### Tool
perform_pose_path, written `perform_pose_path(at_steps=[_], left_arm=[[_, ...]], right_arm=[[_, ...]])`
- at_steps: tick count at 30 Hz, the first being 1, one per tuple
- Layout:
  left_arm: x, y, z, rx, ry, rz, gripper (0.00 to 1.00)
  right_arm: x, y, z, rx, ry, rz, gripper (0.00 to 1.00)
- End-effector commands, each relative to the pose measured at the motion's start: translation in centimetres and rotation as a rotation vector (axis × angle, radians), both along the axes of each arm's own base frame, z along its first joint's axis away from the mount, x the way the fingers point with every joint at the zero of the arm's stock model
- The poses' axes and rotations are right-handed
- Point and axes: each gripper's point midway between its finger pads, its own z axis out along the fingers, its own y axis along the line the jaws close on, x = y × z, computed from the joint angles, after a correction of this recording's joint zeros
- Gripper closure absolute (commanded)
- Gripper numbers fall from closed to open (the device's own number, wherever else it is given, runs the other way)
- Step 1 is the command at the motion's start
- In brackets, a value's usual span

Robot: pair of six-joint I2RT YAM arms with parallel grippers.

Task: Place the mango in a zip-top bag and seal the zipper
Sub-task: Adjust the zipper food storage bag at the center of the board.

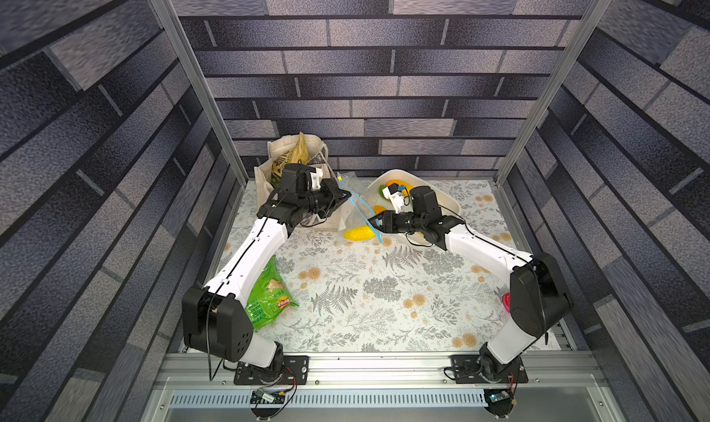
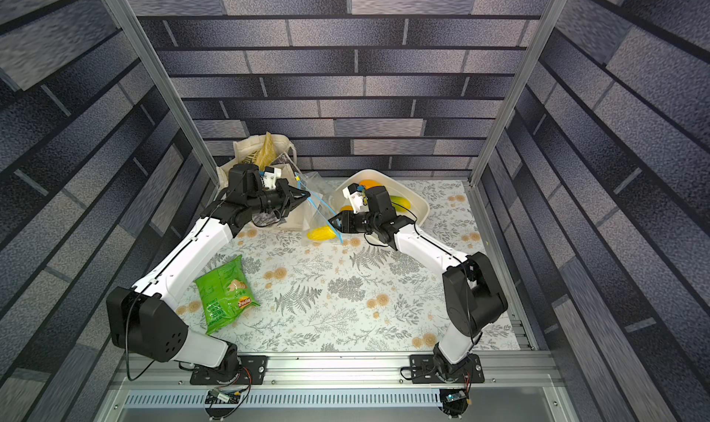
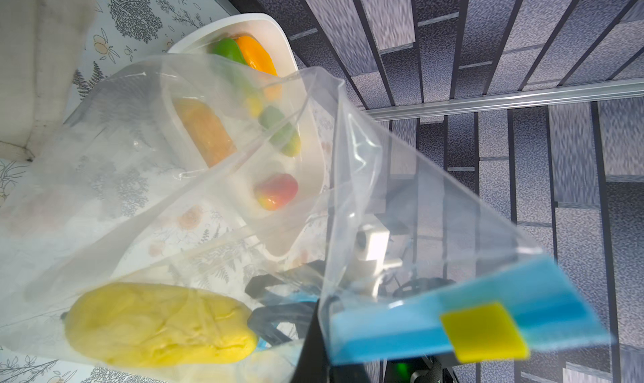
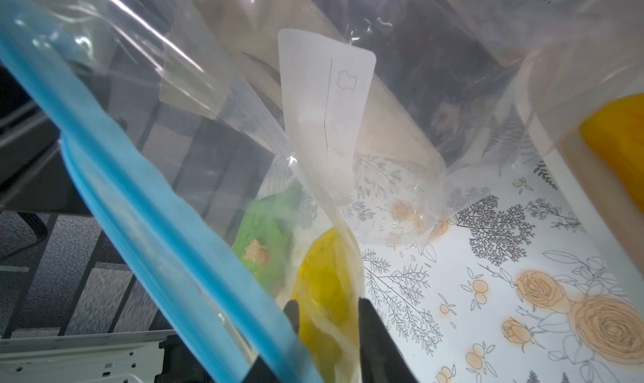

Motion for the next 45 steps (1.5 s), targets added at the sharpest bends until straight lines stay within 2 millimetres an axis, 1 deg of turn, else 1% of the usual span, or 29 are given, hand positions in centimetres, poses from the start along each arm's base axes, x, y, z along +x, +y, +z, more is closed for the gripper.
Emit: perform_pose_path(at_steps=[1, 3, 5, 7, 8, 9, 11, 12, 13, 14, 15, 16, 17, 19, 21, 22, 24, 26, 28, 31, 33, 34, 35, 36, 37, 39, 41, 42, 45], left_arm=[[-0.2, 0.8, 1.7, 0.003, -0.047, 0.029, 1.00], [-0.1, 1.8, 2.1, 0.040, -0.059, 0.052, 1.00], [-0.5, 2.8, 2.9, 0.113, -0.093, 0.080, 1.00], [-1.2, 3.5, 3.9, 0.190, -0.133, 0.107, 1.00], [-1.7, 3.7, 4.1, 0.223, -0.150, 0.122, 1.00], [-2.0, 4.0, 4.2, 0.241, -0.160, 0.137, 1.00], [-2.9, 5.2, 4.1, 0.262, -0.163, 0.186, 1.00], [-3.4, 5.8, 4.4, 0.271, -0.178, 0.209, 1.00], [-4.1, 6.6, 4.8, 0.291, -0.197, 0.242, 1.00], [-4.9, 7.3, 5.4, 0.309, -0.216, 0.269, 1.00], [-5.6, 7.9, 6.0, 0.320, -0.232, 0.288, 1.00], [-6.5, 8.5, 6.5, 0.332, -0.245, 0.307, 1.00], [-7.2, 8.9, 7.1, 0.339, -0.264, 0.320, 1.00], [-8.6, 9.7, 8.3, 0.354, -0.302, 0.340, 1.00], [-9.2, 10.0, 8.5, 0.369, -0.312, 0.342, 1.00], [-9.2, 10.0, 8.0, 0.382, -0.299, 0.337, 1.00], [-8.5, 9.5, 6.5, 0.387, -0.265, 0.314, 1.00], [-7.3, 8.0, 4.6, 0.371, -0.220, 0.260, 1.00], [-6.1, 6.6, 2.8, 0.378, -0.180, 0.213, 1.00], [-4.4, 5.0, 0.2, 0.401, -0.138, 0.168, 1.00], [-3.4, 4.2, -1.5, 0.411, -0.101, 0.146, 1.00], [-2.8, 3.8, -2.2, 0.408, -0.086, 0.135, 1.00], [-2.4, 3.5, -2.8, 0.406, -0.071, 0.129, 1.00], [-2.0, 3.0, -3.3, 0.405, -0.067, 0.116, 1.00], [-1.7, 2.7, -3.7, 0.409, -0.058, 0.108, 1.00], [-1.4, 2.3, -4.2, 0.415, -0.056, 0.094, 1.00], [-1.2, 2.1, -4.4, 0.420, -0.058, 0.090, 1.00], [-1.1, 2.1, -4.5, 0.425, -0.060, 0.087, 1.00], [-1.1, 2.2, -4.8, 0.442, -0.057, 0.078, 1.00]], right_arm=[[0.6, -0.8, 0.8, -0.100, -0.021, -0.042, 0.88], [0.4, -2.7, 2.2, -0.215, -0.044, -0.087, 1.00], [-1.0, -3.7, 5.9, -0.279, -0.111, -0.100, 1.00], [-3.1, -3.8, 9.6, -0.269, -0.178, -0.074, 1.00], [-3.8, -3.9, 10.9, -0.259, -0.204, -0.060, 1.00], [-3.5, -4.5, 11.2, -0.283, -0.222, -0.085, 1.00], [-1.8, -6.6, 10.0, -0.438, -0.223, -0.174, 1.00], [-1.9, -6.3, 10.0, -0.452, -0.208, -0.153, 1.00], [-2.7, -4.4, 10.3, -0.408, -0.202, -0.082, 1.00], [-4.0, -2.2, 11.3, -0.334, -0.225, -0.002, 1.00], [-5.3, -0.5, 12.5, -0.256, -0.241, 0.066, 1.00], [-6.3, 0.7, 13.8, -0.177, -0.245, 0.116, 1.00], [-7.0, 1.2, 14.8, -0.127, -0.254, 0.139, 1.00], [-7.0, 1.0, 15.6, -0.097, -0.280, 0.121, 1.00], [-6.8, 0.5, 14.7, -0.134, -0.281, 0.093, 1.00], [-6.5, 0.2, 13.8, -0.164, -0.271, 0.082, 1.00], [-5.7, -0.6, 11.4, -0.241, -0.248, 0.038, 0.99], [-4.8, -2.0, 8.6, -0.329, -0.219, -0.022, 1.00], [-4.4, -3.2, 6.6, -0.383, -0.201, -0.066, 0.99], [-4.0, -4.3, 3.7, -0.418, -0.160, -0.088, 0.88], [-3.7, -4.7, 1.9, -0.429, -0.111, -0.075, 0.86], [-3.4, -5.0, 1.2, -0.432, -0.081, -0.074, 0.81], [-3.2, -5.3, 0.9, -0.430, -0.062, -0.079, 0.68], [-3.0, -5.6, 1.0, -0.409, -0.047, -0.080, 0.48], [-3.0, -5.7, 1.5, -0.375, -0.043, -0.073, 0.43], [-3.0, -5.9, 3.3, -0.304, -0.067, -0.060, 0.40], [-2.6, -6.7, 5.2, -0.274, -0.113, -0.085, 0.31], [-2.2, -7.4, 5.8, -0.284, -0.139, -0.108, 0.27], [-0.2, -9.4, 6.4, -0.352, -0.187, -0.184, 0.23]])
